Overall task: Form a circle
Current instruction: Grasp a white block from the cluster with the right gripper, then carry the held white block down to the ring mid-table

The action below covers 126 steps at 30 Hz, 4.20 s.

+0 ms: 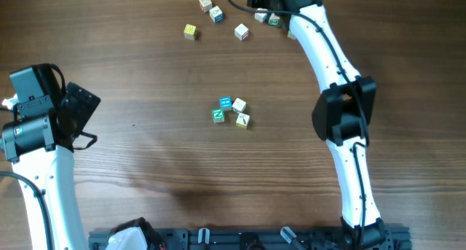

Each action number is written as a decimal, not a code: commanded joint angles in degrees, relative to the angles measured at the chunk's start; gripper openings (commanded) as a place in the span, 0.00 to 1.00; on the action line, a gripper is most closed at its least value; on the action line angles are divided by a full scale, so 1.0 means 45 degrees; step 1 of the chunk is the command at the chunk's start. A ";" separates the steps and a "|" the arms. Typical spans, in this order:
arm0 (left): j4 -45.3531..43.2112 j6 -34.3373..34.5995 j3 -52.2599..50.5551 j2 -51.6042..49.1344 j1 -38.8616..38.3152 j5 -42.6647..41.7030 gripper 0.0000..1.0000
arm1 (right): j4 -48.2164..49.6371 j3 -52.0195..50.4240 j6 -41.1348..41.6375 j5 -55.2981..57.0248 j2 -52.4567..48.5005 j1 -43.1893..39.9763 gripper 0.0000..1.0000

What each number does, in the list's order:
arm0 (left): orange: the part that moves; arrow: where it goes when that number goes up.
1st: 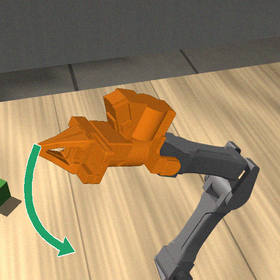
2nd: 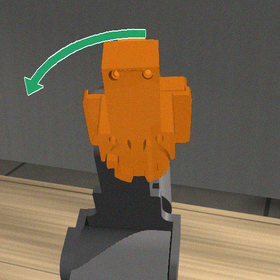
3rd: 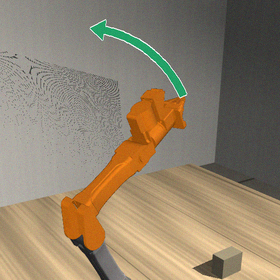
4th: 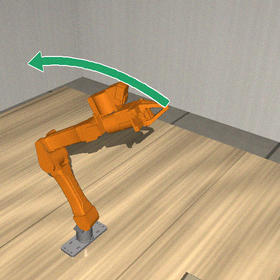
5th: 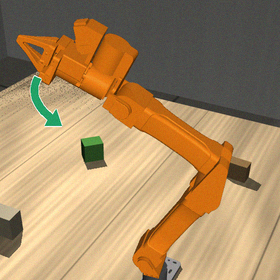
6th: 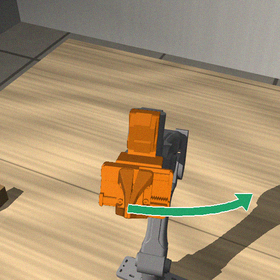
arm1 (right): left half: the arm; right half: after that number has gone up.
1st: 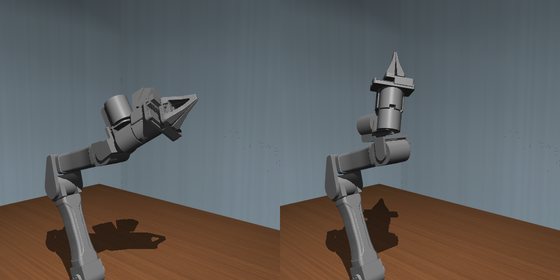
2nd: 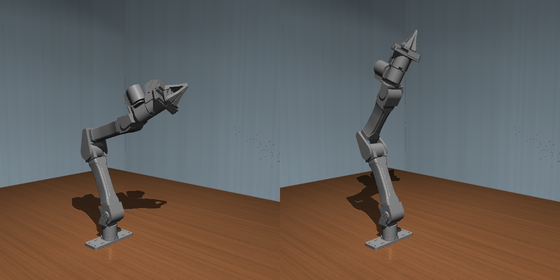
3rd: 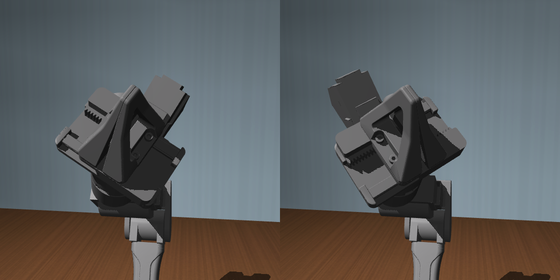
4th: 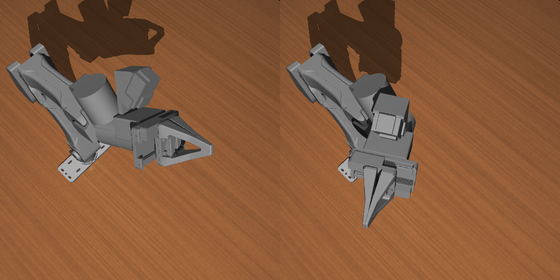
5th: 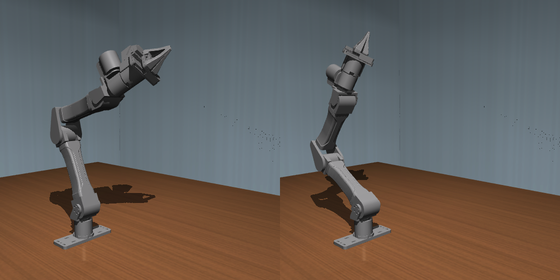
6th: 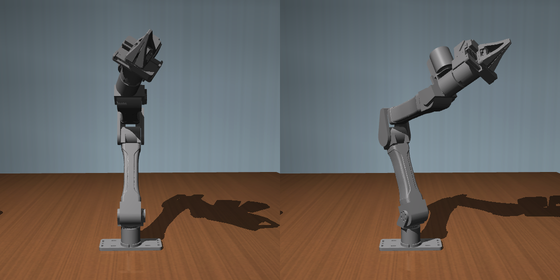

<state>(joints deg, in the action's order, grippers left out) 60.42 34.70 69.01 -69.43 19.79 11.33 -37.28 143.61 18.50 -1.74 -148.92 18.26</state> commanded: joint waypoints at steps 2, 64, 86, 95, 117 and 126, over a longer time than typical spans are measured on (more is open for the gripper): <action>-0.0029 0.0155 0.0087 -0.0029 0.0092 0.0160 1.00 | 0.0899 -0.0170 -0.0102 -0.0389 -0.1758 -0.0078 0.61; -0.0029 0.0155 0.0087 -0.0029 0.0092 0.0160 1.00 | -0.6717 -0.0131 -0.0063 -0.2788 0.7023 -0.0024 0.22; -0.0029 0.0155 0.0087 -0.0029 0.0092 0.0165 1.00 | -1.2196 -0.0194 -0.0981 -0.4605 0.6713 0.2025 0.14; -0.0029 0.0155 0.0087 -0.0029 0.0092 0.0160 1.00 | -1.2196 -0.0189 -0.1180 -0.5659 0.6737 0.2584 0.13; -0.0029 0.0155 0.0087 -0.0029 0.0092 0.0160 1.00 | -1.2021 -0.3152 -0.1739 -0.4046 1.0477 0.2992 0.11; -0.0029 0.0155 0.0087 -0.0029 0.0092 0.0165 1.00 | -0.6917 -1.0851 -0.1370 -0.4313 1.0477 0.4381 0.10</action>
<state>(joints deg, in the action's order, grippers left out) 60.38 34.70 69.01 -69.43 19.79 11.33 -74.13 103.57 12.12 -20.78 -101.51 35.66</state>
